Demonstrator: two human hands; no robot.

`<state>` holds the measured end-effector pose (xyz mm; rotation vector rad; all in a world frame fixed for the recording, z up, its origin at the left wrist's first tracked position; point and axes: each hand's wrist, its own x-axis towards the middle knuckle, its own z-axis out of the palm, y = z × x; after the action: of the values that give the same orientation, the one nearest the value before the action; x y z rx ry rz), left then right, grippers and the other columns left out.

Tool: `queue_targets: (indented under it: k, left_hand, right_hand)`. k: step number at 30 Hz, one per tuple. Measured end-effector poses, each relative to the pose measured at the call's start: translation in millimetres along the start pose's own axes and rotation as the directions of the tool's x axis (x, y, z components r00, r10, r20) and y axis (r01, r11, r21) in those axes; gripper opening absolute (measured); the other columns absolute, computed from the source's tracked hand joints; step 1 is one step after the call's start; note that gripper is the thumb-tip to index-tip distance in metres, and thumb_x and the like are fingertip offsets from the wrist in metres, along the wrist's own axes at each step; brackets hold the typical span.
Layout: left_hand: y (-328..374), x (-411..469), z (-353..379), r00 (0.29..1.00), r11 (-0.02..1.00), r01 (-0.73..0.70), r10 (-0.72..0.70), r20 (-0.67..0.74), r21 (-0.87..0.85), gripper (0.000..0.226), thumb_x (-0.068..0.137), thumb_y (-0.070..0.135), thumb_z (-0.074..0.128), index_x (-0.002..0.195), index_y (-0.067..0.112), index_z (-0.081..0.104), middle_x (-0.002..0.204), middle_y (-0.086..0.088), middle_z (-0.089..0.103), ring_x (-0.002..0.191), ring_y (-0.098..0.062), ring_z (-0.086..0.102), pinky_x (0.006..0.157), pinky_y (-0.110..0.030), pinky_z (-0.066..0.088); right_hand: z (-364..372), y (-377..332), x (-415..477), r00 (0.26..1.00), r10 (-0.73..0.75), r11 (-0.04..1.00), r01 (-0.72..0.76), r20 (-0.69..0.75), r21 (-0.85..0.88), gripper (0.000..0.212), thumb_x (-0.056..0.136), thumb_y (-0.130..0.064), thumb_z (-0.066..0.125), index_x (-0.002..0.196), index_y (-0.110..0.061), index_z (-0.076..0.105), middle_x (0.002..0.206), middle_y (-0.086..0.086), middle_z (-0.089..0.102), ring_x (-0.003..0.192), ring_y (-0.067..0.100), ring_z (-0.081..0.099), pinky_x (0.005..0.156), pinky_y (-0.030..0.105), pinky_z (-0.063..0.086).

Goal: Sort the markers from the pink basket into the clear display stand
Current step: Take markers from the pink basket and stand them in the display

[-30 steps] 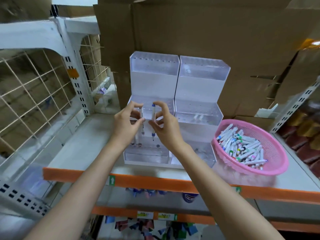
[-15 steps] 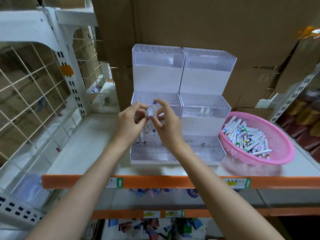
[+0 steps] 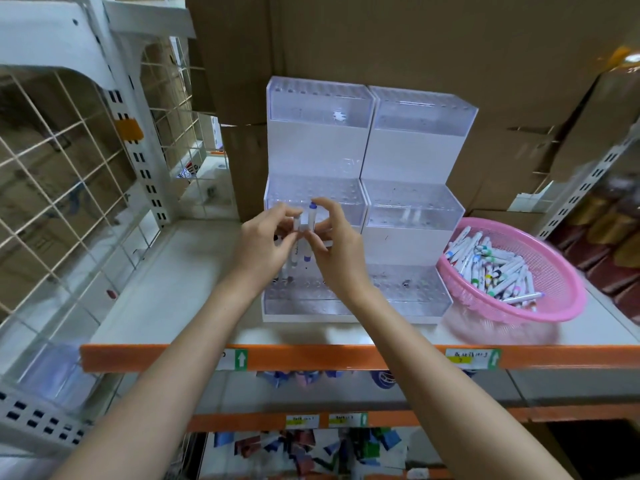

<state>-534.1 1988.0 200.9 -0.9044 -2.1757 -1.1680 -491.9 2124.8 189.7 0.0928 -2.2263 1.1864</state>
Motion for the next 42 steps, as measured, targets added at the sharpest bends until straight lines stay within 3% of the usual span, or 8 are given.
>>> queue_targets:
  k: [5, 10, 18, 25, 30, 35, 38, 42]
  left_hand:
    - [-3, -6, -3, 1.0, 0.998, -0.021, 0.022, -0.013, 0.062, 0.028, 0.078, 0.006, 0.075, 0.104, 0.005, 0.064, 0.086, -0.005, 0.068, 0.079, -0.02, 0.066, 0.073, -0.033, 0.052]
    - [-6, -5, -3, 0.999, 0.997, -0.012, 0.014, -0.029, 0.082, 0.025, 0.077, 0.007, 0.076, 0.1, 0.004, 0.065, 0.083, -0.006, 0.068, 0.077, -0.022, 0.065, 0.07, -0.038, 0.054]
    - [-13, -8, 3, 0.993, 0.974, -0.111, 0.103, 0.05, 0.199, 0.02, 0.072, 0.005, 0.078, 0.088, 0.005, 0.066, 0.081, -0.004, 0.065, 0.078, -0.024, 0.058, 0.066, -0.027, 0.043]
    - [-17, -14, 11, 0.985, 0.961, -0.166, 0.153, 0.074, 0.221, 0.015, 0.076, 0.005, 0.074, 0.087, 0.001, 0.064, 0.086, -0.009, 0.061, 0.08, -0.028, 0.053, 0.068, -0.035, 0.045]
    - [-18, -14, 11, 0.981, 0.953, -0.187, 0.168, 0.097, 0.24, 0.017, 0.074, 0.004, 0.075, 0.089, 0.001, 0.066, 0.09, -0.009, 0.06, 0.083, -0.027, 0.052, 0.071, -0.037, 0.046]
    - [-18, -18, 6, 0.98, 0.938, -0.197, 0.18, 0.084, 0.285, 0.019, 0.076, -0.001, 0.073, 0.094, 0.0, 0.067, 0.094, -0.01, 0.059, 0.088, -0.024, 0.049, 0.075, -0.035, 0.048]
    - [-19, -23, 2, 0.977, 0.927, -0.21, 0.19, 0.092, 0.312, 0.02, 0.081, 0.004, 0.065, 0.101, 0.0, 0.066, 0.097, -0.011, 0.059, 0.091, -0.023, 0.047, 0.08, -0.032, 0.045]
    - [-16, -27, -4, 0.971, 0.913, -0.235, 0.205, 0.123, 0.335, 0.026, 0.088, 0.014, 0.048, 0.104, 0.002, 0.066, 0.1, -0.011, 0.059, 0.094, -0.025, 0.05, 0.079, -0.034, 0.045]
  right_hand:
    - [2, -2, 2, 1.0, -0.005, 1.0, 0.005, -0.009, -0.028, 0.04, 0.091, -0.013, 0.064, 0.12, -0.03, 0.044, 0.069, -0.013, 0.058, 0.066, 0.013, 0.065, 0.064, 0.038, 0.055]
    - [5, -5, 1, 1.0, -0.023, 0.998, 0.023, -0.003, -0.052, 0.043, 0.091, -0.009, 0.062, 0.118, -0.035, 0.043, 0.076, -0.006, 0.064, 0.07, 0.014, 0.066, 0.068, 0.041, 0.056]
    - [6, -4, -2, 1.0, -0.009, 0.999, 0.01, 0.01, -0.052, 0.044, 0.089, -0.007, 0.062, 0.116, -0.036, 0.043, 0.075, -0.007, 0.066, 0.07, 0.016, 0.067, 0.07, 0.043, 0.055]
    - [4, -3, -6, 0.999, -0.044, 0.997, 0.044, -0.001, -0.069, 0.037, 0.089, -0.008, 0.064, 0.122, -0.019, 0.051, 0.071, -0.007, 0.062, 0.068, 0.019, 0.066, 0.068, 0.045, 0.056]
    - [4, -3, -6, 0.999, -0.046, 0.996, 0.046, 0.006, -0.082, 0.036, 0.09, -0.009, 0.063, 0.122, -0.019, 0.051, 0.071, -0.02, 0.055, 0.07, 0.016, 0.067, 0.07, 0.044, 0.056]
    - [2, -4, -5, 0.999, -0.034, 0.995, 0.036, 0.021, -0.093, 0.034, 0.091, -0.012, 0.063, 0.122, -0.018, 0.051, 0.074, -0.013, 0.061, 0.07, 0.017, 0.067, 0.069, 0.043, 0.056]
    - [1, -4, -6, 0.999, -0.031, 0.993, 0.034, 0.023, -0.109, 0.034, 0.091, -0.012, 0.063, 0.121, -0.018, 0.051, 0.077, -0.004, 0.067, 0.07, 0.018, 0.067, 0.068, 0.042, 0.056]
    - [5, -2, -7, 0.999, -0.043, 0.984, 0.044, 0.011, -0.172, 0.042, 0.089, -0.013, 0.066, 0.116, -0.033, 0.041, 0.075, -0.007, 0.065, 0.07, 0.017, 0.065, 0.064, 0.042, 0.055]
